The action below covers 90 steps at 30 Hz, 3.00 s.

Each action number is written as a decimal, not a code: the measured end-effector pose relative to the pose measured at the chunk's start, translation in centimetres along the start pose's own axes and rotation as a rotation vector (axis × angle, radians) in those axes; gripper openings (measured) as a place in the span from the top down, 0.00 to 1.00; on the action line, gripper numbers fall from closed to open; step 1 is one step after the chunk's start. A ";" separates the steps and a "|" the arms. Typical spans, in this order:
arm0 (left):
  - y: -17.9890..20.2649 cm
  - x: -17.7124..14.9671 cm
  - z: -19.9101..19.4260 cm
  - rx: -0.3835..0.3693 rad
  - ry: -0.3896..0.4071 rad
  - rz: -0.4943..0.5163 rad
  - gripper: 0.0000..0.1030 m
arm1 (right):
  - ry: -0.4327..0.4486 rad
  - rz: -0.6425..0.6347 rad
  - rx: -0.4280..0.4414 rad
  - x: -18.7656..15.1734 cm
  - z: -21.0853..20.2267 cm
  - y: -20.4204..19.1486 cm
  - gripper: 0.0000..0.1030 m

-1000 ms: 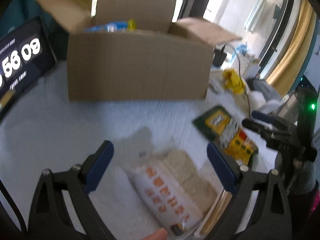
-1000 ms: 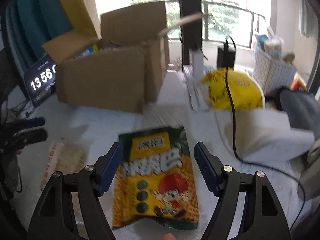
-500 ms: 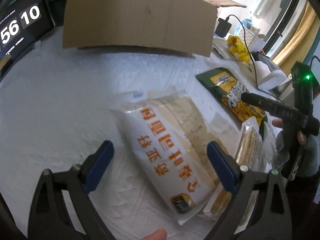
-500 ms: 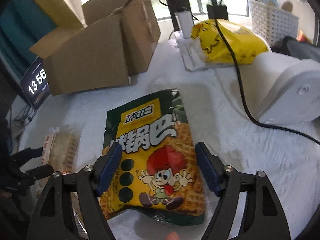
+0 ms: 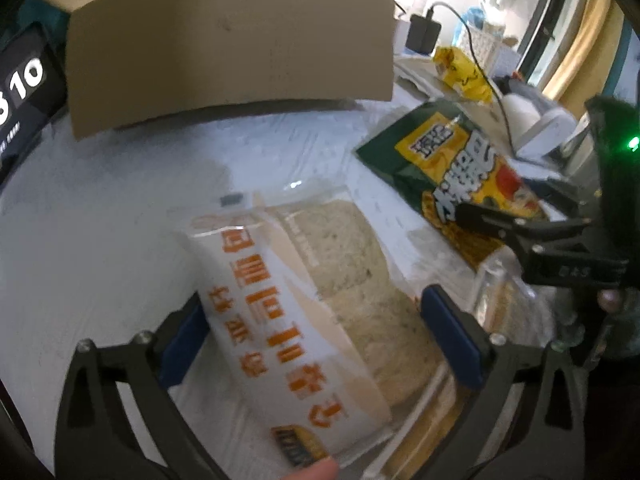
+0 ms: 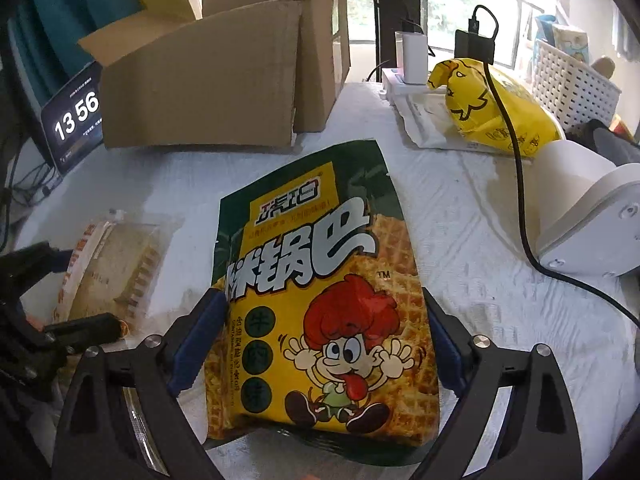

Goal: Organize snacks
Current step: 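Grasp the clear bread pack with the left tool while the right tool grasps the yellow wafer bag, then carry the bread pack and wafer bag into the cardboard box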

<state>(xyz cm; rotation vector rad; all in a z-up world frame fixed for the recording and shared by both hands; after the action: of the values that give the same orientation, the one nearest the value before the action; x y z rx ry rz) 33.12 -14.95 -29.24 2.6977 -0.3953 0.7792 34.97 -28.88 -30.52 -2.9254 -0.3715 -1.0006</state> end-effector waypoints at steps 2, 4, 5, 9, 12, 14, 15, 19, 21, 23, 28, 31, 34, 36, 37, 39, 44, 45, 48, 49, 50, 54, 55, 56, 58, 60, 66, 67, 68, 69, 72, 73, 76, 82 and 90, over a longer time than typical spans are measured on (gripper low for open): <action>0.6 0.2 0.6 0.037 -0.005 0.032 0.01 | -0.001 -0.014 -0.007 0.0 0.1 -0.2 0.09; 0.9 0.3 1.0 0.054 -0.006 0.060 0.01 | -0.007 -0.044 -0.028 -0.1 0.3 -0.6 0.09; 1.0 0.4 1.3 0.065 -0.005 0.080 0.01 | -0.009 -0.061 -0.038 -0.1 0.5 -0.8 0.09; 1.1 0.4 1.5 0.071 0.001 0.091 0.01 | -0.010 -0.089 -0.055 -0.3 0.6 -1.2 0.10; 1.0 0.5 1.6 0.069 0.001 0.095 0.02 | -0.007 -0.091 -0.053 -0.3 0.6 -1.1 0.12; 1.0 0.5 1.6 0.068 0.003 0.096 0.02 | 0.001 -0.102 -0.044 -0.3 0.5 -1.2 0.16; 1.2 0.5 1.7 0.067 0.005 0.097 0.04 | 0.007 -0.106 -0.039 -0.3 0.3 -1.4 0.21; 1.5 0.0 1.1 0.056 0.012 0.108 0.11 | 0.028 -0.106 -0.032 -0.2 -0.3 -1.6 0.44; 1.5 -0.1 0.9 0.049 0.014 0.111 0.13 | 0.036 -0.099 -0.024 -0.1 -0.5 -1.5 0.53; 1.5 -0.3 0.6 0.039 0.015 0.113 0.15 | 0.049 -0.086 -0.020 0.0 -0.8 -1.4 0.57; 1.1 -0.7 -0.3 0.006 0.025 0.081 0.17 | 0.063 -0.044 0.010 0.2 -1.2 -0.8 0.60; 0.2 -0.8 -1.1 0.008 0.038 0.066 0.17 | 0.058 -0.038 0.014 -0.1 -1.3 -0.9 0.60; -0.6 -0.8 -2.2 -0.005 0.061 0.045 0.17 | 0.052 -0.027 0.022 -0.4 -1.7 -1.0 0.60; -1.2 -0.5 -2.9 -0.010 0.077 0.028 0.17 | 0.051 -0.028 0.009 -0.5 -2.0 -1.1 0.60; -1.6 -0.4 -3.3 -0.010 0.086 0.020 0.17 | 0.051 -0.028 0.008 -0.5 -2.1 -1.1 0.60; -2.2 -0.3 -3.8 -0.009 0.102 0.010 0.17 | 0.058 -0.022 -0.004 -0.3 -2.4 -1.0 0.60; -3.3 -0.1 -5.3 -0.016 0.133 -0.004 0.17 | 0.093 -0.013 -0.032 1.3 -3.7 -0.4 0.61; -3.4 0.0 -5.5 -0.018 0.138 -0.003 0.17 | 0.105 -0.013 -0.031 1.8 -4.1 -0.4 0.61; -3.8 0.3 -6.6 -0.020 0.156 -0.001 0.17 | 0.142 -0.025 -0.033 3.4 -5.5 -0.7 0.61; -3.9 0.4 -6.9 -0.020 0.163 -0.002 0.17 | 0.149 -0.029 -0.031 3.9 -5.9 -0.8 0.61; -4.0 0.6 -7.1 -0.021 0.169 -0.004 0.17 | 0.162 -0.033 -0.025 4.5 -6.4 -1.1 0.61; -4.4 1.4 -8.1 -0.019 0.192 -0.010 0.17 | 0.197 -0.054 -0.017 6.4 -7.6 -2.0 0.61; -4.6 1.6 -8.4 -0.018 0.200 -0.011 0.17 | 0.204 -0.060 -0.014 6.9 -7.9 -2.3 0.61; -4.9 1.8 -8.8 -0.016 0.207 -0.012 0.17 | 0.214 -0.069 -0.010 7.5 -8.1 -2.7 0.61; -5.3 2.2 -9.5 -0.012 0.221 -0.012 0.17 | 0.224 -0.080 -0.002 8.2 -8.4 -3.0 0.61; -5.8 2.7 -10.1 -0.010 0.234 -0.027 0.17 | 0.239 -0.096 -0.005 9.2 -8.4 -3.4 0.61; -7.0 4.6 -12.3 -0.004 0.295 -0.041 0.17 | 0.266 -0.117 -0.022 11.9 -8.2 -4.0 0.61; -7.3 5.0 -12.8 0.000 0.308 -0.039 0.17 | 0.272 -0.122 -0.023 12.3 -8.3 -4.1 0.61; -7.5 5.3 -13.1 0.003 0.318 -0.036 0.17 | 0.282 -0.130 -0.024 12.9 -8.4 -4.2 0.61; -7.8 5.9 -13.5 0.008 0.330 -0.033 0.17 | 0.287 -0.135 -0.030 13.5 -8.3 -4.3 0.61; -8.5 7.2 -14.4 0.018 0.362 -0.029 0.17 | 0.306 -0.147 -0.042 15.1 -8.5 -4.4 0.61; -8.7 7.6 -14.7 0.019 0.369 -0.029 0.17 | 0.315 -0.152 -0.045 15.6 -8.7 -4.5 0.61; -9.3 8.9 -15.4 0.023 0.393 -0.024 0.17 | 0.349 -0.167 -0.051 17.8 -9.3 -4.8 0.61; -9.9 11.5 -16.5 0.033 0.425 -0.008 0.17 | 0.383 -0.165 -0.022 21.7 -9.6 -5.0 0.61; -11.5 14.3 -17.1 0.036 0.461 -0.039 0.17 | 0.391 -0.148 0.006 27.1 -7.8 -5.2 0.61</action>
<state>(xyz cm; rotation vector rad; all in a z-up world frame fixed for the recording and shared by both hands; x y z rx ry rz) 40.66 -0.75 -9.99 2.4411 -0.2166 1.3605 49.77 -18.80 -8.15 -2.6367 -0.5722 -1.5461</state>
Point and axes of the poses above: each gripper's, at about its wrist camera, not at the fingertips, and z roughly the way its jaws point, y to its right, x to its top, the point moved 10 cm from there along z, roughly the way its jaws point, and after that the axes turned 8 degrees about -x, right-handed, at the moved point
